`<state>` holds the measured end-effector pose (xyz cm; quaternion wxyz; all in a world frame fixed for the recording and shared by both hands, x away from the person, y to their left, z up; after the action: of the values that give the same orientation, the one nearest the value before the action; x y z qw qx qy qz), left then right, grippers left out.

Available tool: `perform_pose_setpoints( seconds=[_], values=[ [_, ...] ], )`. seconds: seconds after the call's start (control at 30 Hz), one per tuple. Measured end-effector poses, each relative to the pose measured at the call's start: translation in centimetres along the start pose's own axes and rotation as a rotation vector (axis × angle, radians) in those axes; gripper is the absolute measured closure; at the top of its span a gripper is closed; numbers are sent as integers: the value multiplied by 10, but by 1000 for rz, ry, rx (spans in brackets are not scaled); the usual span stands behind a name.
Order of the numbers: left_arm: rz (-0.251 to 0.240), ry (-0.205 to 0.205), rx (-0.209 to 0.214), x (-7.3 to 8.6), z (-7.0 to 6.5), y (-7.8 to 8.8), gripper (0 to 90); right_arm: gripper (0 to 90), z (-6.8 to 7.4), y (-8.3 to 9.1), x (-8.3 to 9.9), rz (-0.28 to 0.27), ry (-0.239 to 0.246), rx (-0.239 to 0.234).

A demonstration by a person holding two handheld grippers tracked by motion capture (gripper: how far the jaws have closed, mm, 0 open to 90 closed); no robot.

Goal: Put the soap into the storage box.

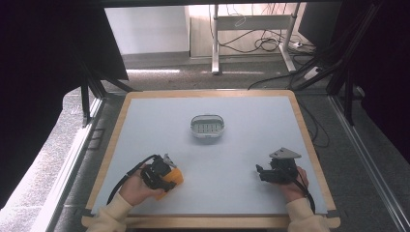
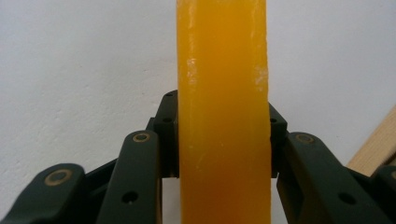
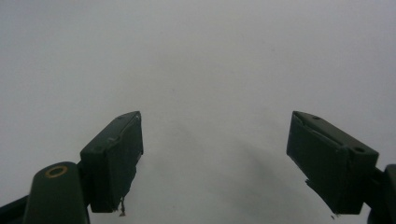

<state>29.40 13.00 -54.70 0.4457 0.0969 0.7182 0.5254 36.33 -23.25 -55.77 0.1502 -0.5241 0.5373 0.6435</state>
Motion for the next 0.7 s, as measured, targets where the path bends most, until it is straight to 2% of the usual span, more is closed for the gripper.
perform_pose_setpoints(
  seconds=[0.2,0.27,0.33,0.7],
  values=[
    [-50,5,18,-4,2,10,620,190,0,0,0,1,1,0],
    [-80,13,22,-6,3,13,620,190,0,0,0,2,2,0],
    [-114,31,47,-7,4,16,620,190,0,0,0,1,3,2],
    [-132,39,56,-7,8,19,621,189,0,-1,1,8,11,4]
  ],
)
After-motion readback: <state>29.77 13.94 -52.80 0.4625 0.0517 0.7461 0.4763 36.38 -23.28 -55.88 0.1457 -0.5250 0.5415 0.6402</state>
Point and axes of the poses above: each handheld gripper's, and its own axes: y roughly backward along the jaws, x roughly out of its underside, z roughly to its left, the point moved 6 cm from there along -y, roughly forward along the jaws, and after that the axes turned 10 degrees about -z, right-handed, at the moved point
